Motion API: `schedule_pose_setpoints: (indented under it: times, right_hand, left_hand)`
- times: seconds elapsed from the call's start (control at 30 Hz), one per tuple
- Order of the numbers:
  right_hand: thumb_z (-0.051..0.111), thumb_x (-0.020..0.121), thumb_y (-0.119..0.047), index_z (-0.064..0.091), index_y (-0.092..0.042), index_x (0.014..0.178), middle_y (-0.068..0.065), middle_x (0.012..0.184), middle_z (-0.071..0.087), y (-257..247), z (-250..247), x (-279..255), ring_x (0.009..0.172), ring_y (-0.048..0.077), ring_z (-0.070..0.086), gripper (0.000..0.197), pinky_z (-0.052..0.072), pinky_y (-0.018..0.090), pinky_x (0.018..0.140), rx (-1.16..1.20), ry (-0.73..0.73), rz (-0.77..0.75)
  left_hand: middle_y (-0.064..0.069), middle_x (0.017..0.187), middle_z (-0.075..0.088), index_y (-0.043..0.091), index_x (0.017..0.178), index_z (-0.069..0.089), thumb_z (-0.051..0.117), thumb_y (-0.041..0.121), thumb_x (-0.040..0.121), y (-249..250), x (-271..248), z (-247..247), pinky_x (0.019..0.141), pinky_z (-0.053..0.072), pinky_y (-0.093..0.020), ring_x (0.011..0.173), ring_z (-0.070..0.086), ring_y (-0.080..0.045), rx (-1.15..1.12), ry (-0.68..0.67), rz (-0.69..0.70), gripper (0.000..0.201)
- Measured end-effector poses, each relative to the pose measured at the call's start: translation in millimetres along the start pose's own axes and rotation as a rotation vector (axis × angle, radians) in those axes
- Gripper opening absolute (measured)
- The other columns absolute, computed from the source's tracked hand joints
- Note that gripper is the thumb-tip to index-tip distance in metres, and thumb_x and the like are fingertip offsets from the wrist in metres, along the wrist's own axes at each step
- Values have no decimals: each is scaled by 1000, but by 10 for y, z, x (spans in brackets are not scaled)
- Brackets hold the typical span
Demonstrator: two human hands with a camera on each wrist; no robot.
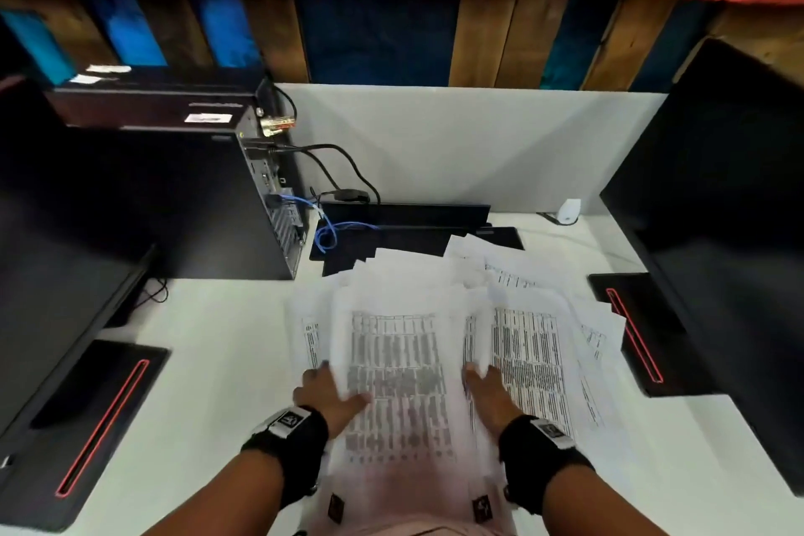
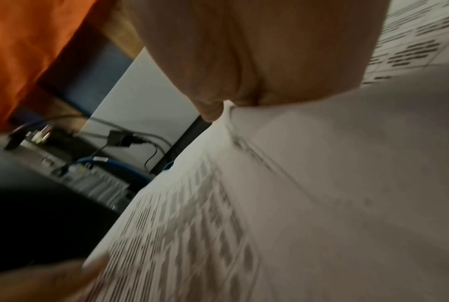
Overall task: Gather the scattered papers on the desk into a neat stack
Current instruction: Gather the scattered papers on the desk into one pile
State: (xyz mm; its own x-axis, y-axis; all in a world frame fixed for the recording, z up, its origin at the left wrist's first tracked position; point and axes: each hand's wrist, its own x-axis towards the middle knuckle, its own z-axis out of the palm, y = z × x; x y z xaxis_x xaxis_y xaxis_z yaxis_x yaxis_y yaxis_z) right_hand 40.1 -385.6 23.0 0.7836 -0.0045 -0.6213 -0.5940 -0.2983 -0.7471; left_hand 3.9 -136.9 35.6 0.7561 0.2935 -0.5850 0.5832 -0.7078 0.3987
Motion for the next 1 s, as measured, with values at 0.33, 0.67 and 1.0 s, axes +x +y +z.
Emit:
schedule_pose_setpoints:
  times: [0.33, 0.67, 1.0]
  right_hand:
    - [69, 83, -10, 43, -5, 128, 12, 115, 62, 154, -87, 122, 103, 29, 61, 52, 50, 37, 91, -74, 33, -49]
    - [57, 82, 10, 51, -5, 130, 12, 122, 62, 9, -185, 176, 112, 30, 60, 51, 47, 35, 97, -175, 185, -147]
    - [43, 91, 4, 44, -10, 134, 12, 127, 57, -78, -92, 144, 114, 26, 53, 46, 39, 28, 95, -287, 62, -135]
  left_hand:
    - [-20, 137, 41, 9, 132, 39, 62, 42, 79, -214, 105, -190, 103, 39, -43, 122, 43, -40, -180, 205, -252, 67]
    - [-24, 102, 63, 1, 91, 62, 50, 17, 92, -212, 319, -322, 84, 50, -36, 99, 62, -38, -386, 46, -197, 20]
    - [-29, 134, 50, -3, 131, 42, 33, 37, 97, -115, 387, -246, 97, 46, -40, 116, 55, -40, -577, 66, -184, 53]
